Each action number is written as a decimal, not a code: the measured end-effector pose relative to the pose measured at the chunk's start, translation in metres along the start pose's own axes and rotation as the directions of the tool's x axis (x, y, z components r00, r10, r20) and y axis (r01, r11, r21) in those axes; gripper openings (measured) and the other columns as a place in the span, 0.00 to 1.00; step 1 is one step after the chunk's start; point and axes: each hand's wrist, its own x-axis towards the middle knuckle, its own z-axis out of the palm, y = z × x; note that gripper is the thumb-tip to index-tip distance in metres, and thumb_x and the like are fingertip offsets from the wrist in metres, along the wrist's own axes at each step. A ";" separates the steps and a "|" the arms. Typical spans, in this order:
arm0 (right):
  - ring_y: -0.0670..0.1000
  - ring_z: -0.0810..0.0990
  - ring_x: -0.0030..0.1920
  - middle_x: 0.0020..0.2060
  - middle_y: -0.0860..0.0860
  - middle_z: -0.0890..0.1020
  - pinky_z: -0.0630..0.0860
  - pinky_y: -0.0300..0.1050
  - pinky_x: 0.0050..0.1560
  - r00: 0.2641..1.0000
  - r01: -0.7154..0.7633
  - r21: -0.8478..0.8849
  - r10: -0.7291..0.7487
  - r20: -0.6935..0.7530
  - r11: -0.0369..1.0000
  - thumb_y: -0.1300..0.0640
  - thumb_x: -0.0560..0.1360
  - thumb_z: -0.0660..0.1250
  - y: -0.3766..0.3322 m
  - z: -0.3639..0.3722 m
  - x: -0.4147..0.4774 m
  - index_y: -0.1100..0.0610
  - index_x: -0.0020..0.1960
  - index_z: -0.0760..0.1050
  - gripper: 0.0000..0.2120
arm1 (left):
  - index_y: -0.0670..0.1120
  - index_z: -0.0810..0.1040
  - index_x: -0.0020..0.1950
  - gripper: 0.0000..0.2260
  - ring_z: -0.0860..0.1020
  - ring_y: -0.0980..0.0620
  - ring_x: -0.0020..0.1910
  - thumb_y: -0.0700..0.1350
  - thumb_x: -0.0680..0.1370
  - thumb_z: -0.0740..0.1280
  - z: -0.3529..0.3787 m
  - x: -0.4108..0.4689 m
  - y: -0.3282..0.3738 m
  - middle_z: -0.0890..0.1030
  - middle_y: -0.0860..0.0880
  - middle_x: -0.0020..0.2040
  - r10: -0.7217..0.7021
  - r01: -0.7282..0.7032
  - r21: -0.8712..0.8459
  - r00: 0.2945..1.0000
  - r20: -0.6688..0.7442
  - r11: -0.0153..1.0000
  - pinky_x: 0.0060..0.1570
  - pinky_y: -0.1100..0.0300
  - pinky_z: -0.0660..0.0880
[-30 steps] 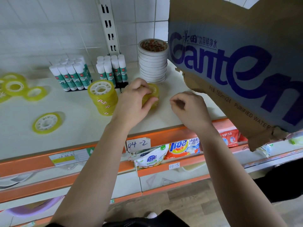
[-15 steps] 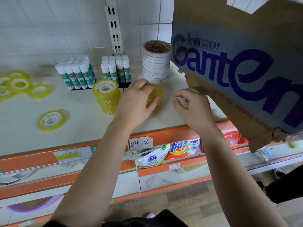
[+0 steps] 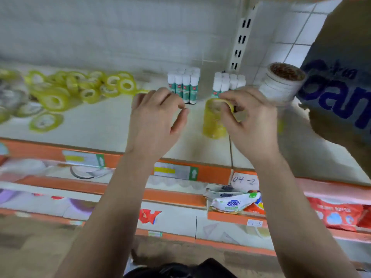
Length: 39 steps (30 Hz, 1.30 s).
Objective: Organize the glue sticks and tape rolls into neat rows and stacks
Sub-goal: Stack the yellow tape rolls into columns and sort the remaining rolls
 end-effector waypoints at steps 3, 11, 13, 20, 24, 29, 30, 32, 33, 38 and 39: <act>0.50 0.80 0.43 0.46 0.53 0.82 0.79 0.48 0.46 0.998 0.046 0.078 -0.049 0.036 0.996 0.61 0.75 0.66 -0.030 0.046 0.011 0.60 0.51 0.83 0.09 | 0.47 0.80 0.45 0.07 0.79 0.44 0.42 0.48 0.76 0.64 -0.021 -0.019 -0.044 0.79 0.48 0.43 -0.087 0.086 0.048 0.996 0.020 0.995 0.48 0.50 0.68; 0.54 0.81 0.47 0.46 0.54 0.82 0.79 0.55 0.47 0.975 0.044 0.223 -0.090 0.201 0.974 0.60 0.74 0.68 -0.107 0.170 0.019 0.59 0.50 0.83 0.08 | 0.47 0.80 0.46 0.09 0.79 0.44 0.39 0.49 0.77 0.63 -0.074 -0.079 -0.169 0.80 0.50 0.43 -0.269 0.260 0.140 0.962 0.051 0.955 0.48 0.52 0.65; 0.53 0.81 0.47 0.46 0.53 0.82 0.80 0.54 0.47 0.967 0.016 0.222 -0.072 0.245 0.975 0.59 0.74 0.68 -0.123 0.200 0.017 0.58 0.50 0.83 0.08 | 0.47 0.80 0.47 0.08 0.79 0.44 0.41 0.49 0.77 0.63 -0.084 -0.094 -0.199 0.80 0.49 0.43 -0.315 0.303 0.161 0.947 0.059 0.939 0.48 0.52 0.66; 0.50 0.79 0.47 0.45 0.50 0.81 0.78 0.47 0.50 0.920 -0.072 0.207 -0.016 0.392 0.976 0.57 0.73 0.69 -0.173 0.281 0.013 0.56 0.50 0.83 0.07 | 0.46 0.81 0.48 0.06 0.79 0.44 0.44 0.47 0.77 0.66 -0.107 -0.126 -0.284 0.80 0.49 0.45 -0.351 0.339 0.142 0.934 0.071 0.930 0.48 0.52 0.67; 0.50 0.79 0.47 0.44 0.50 0.82 0.76 0.45 0.49 0.888 -0.064 0.153 -0.014 0.459 0.986 0.54 0.73 0.68 -0.188 0.310 0.019 0.55 0.48 0.82 0.07 | 0.46 0.80 0.48 0.07 0.79 0.43 0.44 0.47 0.77 0.65 -0.113 -0.132 -0.322 0.80 0.49 0.45 -0.338 0.326 0.124 0.936 0.099 0.937 0.49 0.52 0.66; 0.53 0.79 0.48 0.45 0.50 0.80 0.76 0.50 0.52 0.823 -0.118 0.113 0.033 0.567 0.987 0.49 0.71 0.69 -0.203 0.332 0.020 0.54 0.46 0.83 0.10 | 0.46 0.80 0.47 0.06 0.79 0.44 0.45 0.46 0.77 0.65 -0.117 -0.133 -0.350 0.80 0.49 0.45 -0.295 0.288 0.080 0.949 0.109 0.954 0.48 0.52 0.65; 0.53 0.79 0.49 0.45 0.50 0.79 0.76 0.50 0.52 0.811 -0.125 0.097 0.045 0.583 0.987 0.48 0.71 0.70 -0.205 0.336 0.018 0.54 0.46 0.83 0.10 | 0.46 0.80 0.47 0.06 0.79 0.44 0.44 0.46 0.77 0.65 -0.117 -0.134 -0.352 0.80 0.49 0.44 -0.288 0.282 0.069 0.951 0.109 0.957 0.48 0.53 0.65; 0.54 0.78 0.51 0.48 0.50 0.78 0.75 0.49 0.54 0.797 -0.138 0.057 0.077 0.599 0.989 0.49 0.70 0.74 -0.208 0.341 0.016 0.55 0.46 0.83 0.10 | 0.46 0.80 0.46 0.06 0.79 0.44 0.44 0.46 0.77 0.65 -0.117 -0.134 -0.356 0.80 0.49 0.44 -0.276 0.272 0.052 0.955 0.107 0.961 0.48 0.53 0.64; 0.55 0.77 0.53 0.50 0.51 0.78 0.74 0.47 0.55 0.793 -0.144 0.037 0.093 0.603 0.989 0.50 0.69 0.76 -0.209 0.343 0.016 0.55 0.47 0.83 0.11 | 0.46 0.80 0.46 0.06 0.79 0.44 0.44 0.46 0.76 0.65 -0.117 -0.134 -0.357 0.80 0.49 0.44 -0.271 0.267 0.047 0.957 0.106 0.963 0.48 0.54 0.64; 0.54 0.75 0.60 0.58 0.53 0.76 0.71 0.45 0.60 0.783 -0.175 0.002 0.138 0.607 0.984 0.51 0.70 0.76 -0.212 0.345 0.015 0.56 0.50 0.84 0.12 | 0.46 0.81 0.46 0.05 0.79 0.44 0.44 0.44 0.76 0.66 -0.118 -0.135 -0.365 0.80 0.49 0.44 -0.254 0.254 0.011 0.962 0.100 0.967 0.49 0.54 0.63; 0.54 0.75 0.61 0.59 0.53 0.76 0.71 0.44 0.60 0.781 -0.179 0.002 0.141 0.608 0.984 0.51 0.70 0.76 -0.212 0.344 0.015 0.56 0.50 0.84 0.12 | 0.46 0.81 0.46 0.05 0.78 0.44 0.44 0.44 0.76 0.66 -0.119 -0.135 -0.367 0.80 0.49 0.44 -0.253 0.253 0.010 0.963 0.097 0.967 0.49 0.53 0.64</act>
